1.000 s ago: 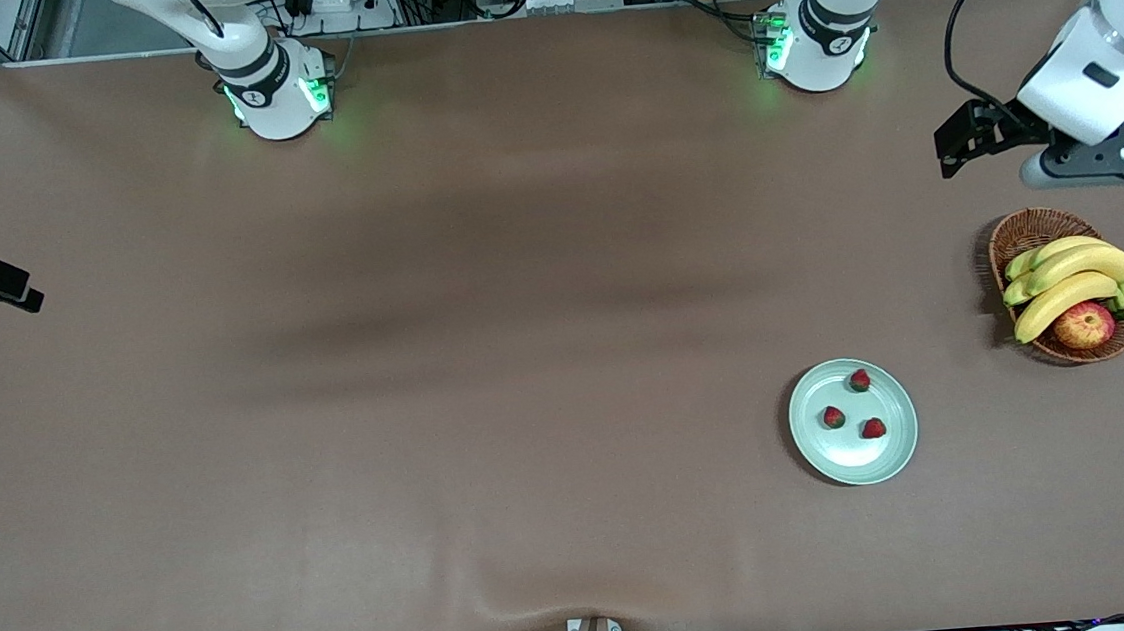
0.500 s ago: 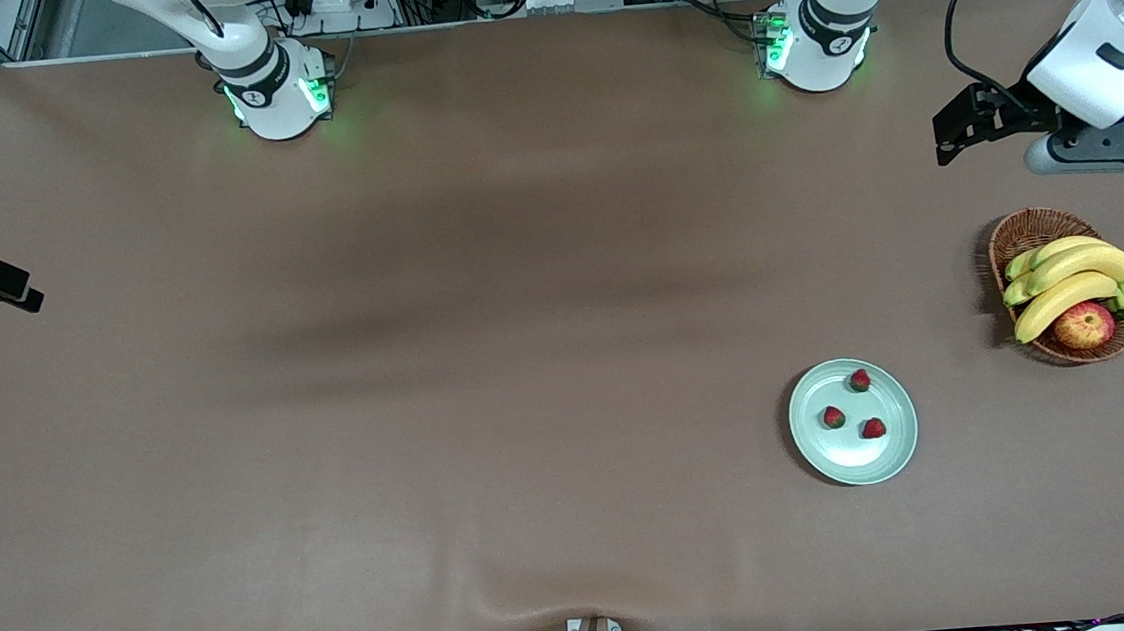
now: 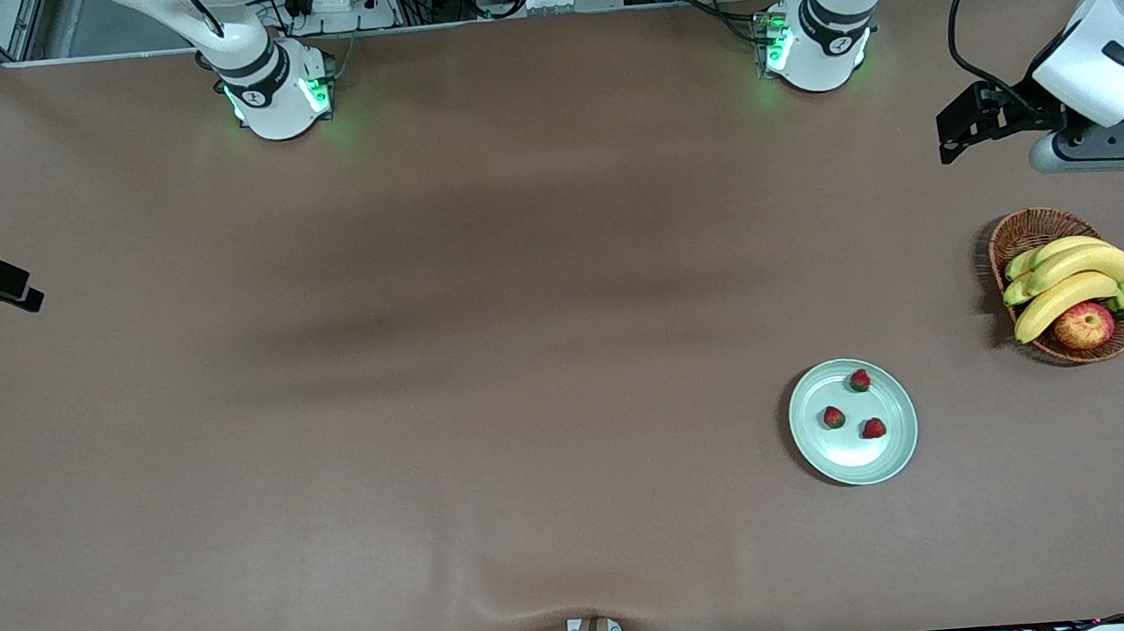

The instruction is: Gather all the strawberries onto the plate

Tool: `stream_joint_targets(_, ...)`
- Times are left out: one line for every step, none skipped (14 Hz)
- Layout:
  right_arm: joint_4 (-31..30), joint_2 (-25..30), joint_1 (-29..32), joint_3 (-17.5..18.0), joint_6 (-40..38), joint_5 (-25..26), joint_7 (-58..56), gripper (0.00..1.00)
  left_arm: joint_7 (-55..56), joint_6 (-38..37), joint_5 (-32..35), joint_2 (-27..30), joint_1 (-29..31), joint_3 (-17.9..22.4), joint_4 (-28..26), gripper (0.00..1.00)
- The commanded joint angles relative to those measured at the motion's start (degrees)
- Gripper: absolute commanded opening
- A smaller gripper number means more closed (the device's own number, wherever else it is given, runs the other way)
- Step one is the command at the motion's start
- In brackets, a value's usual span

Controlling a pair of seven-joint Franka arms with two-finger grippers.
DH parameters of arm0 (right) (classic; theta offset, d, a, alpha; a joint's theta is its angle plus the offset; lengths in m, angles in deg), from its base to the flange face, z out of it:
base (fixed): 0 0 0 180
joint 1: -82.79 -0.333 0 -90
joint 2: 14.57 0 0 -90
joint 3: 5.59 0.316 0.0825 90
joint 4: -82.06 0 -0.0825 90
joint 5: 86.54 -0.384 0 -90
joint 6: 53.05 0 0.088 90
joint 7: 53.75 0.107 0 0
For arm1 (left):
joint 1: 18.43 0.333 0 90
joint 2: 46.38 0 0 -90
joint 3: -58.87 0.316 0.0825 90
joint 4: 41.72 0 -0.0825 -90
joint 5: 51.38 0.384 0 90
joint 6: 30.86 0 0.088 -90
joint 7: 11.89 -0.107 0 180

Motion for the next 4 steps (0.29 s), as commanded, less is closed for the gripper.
stream_joint_targets(0.7,0.0,0.2,-0.1,-0.7,-0.2,0.0,1.00,-1.0,-1.4,-1.2,0.1,0.2,0.2,1.2,1.00)
stream_joint_targets(0.7,-0.1,0.1,-0.1,-0.7,-0.3,0.0,1.00,-1.2,-1.4,-1.2,0.1,0.2,0.2,1.2,1.00)
stream_joint_targets(0.7,0.0,0.0,-0.1,-0.7,-0.3,0.0,1.00,-1.2,-1.4,-1.2,0.0,0.2,0.2,1.3,1.00)
stream_joint_targets(0.6,0.0,0.0,-0.1,-0.8,-0.3,0.1,1.00,-1.2,-1.5,-1.2,0.0,0.2,0.2,1.2,1.00)
